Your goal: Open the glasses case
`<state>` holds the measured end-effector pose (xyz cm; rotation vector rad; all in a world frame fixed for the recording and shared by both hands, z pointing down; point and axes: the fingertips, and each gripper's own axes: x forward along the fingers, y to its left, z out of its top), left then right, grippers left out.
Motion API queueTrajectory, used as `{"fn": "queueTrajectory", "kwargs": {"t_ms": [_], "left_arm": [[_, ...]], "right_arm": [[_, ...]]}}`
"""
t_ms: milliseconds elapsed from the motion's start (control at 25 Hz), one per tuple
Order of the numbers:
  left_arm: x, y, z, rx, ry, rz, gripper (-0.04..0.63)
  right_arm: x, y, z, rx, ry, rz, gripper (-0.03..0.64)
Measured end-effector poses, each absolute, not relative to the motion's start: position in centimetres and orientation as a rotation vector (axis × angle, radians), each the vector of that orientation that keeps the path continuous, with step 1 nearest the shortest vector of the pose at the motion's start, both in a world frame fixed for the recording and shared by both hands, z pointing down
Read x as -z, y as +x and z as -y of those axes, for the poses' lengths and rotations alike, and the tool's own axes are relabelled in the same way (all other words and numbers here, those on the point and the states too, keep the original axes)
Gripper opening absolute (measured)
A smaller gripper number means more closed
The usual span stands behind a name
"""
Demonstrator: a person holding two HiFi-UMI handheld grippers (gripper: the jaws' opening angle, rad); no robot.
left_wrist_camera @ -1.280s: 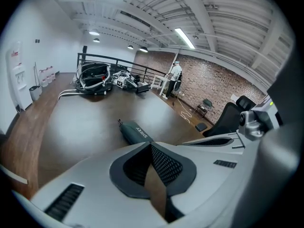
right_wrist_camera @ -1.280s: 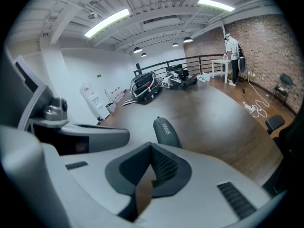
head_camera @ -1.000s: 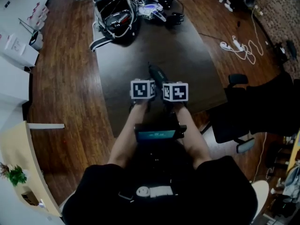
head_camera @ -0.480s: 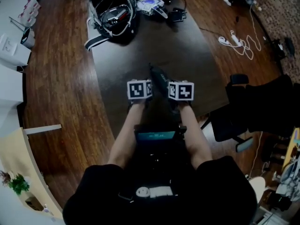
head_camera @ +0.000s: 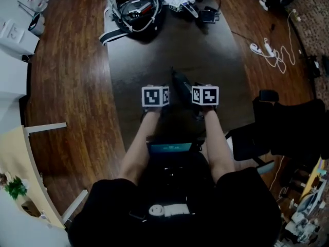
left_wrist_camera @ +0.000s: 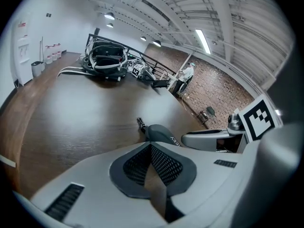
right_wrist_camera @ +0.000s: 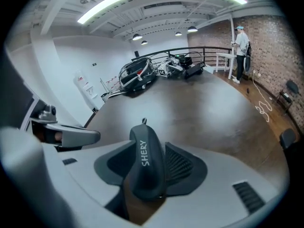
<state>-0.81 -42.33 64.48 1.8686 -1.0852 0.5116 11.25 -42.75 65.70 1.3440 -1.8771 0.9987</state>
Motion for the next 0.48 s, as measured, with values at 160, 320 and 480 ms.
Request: {"fn": "queueTrajectory", "kwargs": {"t_ms": [160, 320, 480], "left_arm": [[-65.0, -1.1, 42.7, -0.518, 1.854, 1.092, 0.002], [-65.5, -1.4, 42.8, -0.528, 1.846, 1.091, 0.002], [-65.7, -1.3, 42.9, -0.525, 1.844, 1.082, 0.002]], "right_arm": [[-68.1, 11.6, 43.0, -1.048, 1.265, 1.865, 0.222], [-68.8, 10.9, 43.3, -1.124, 1.229, 1.915, 0.225], [-68.6, 8.6, 43.0, -1.16, 1.116, 1.985, 0.225]]}}
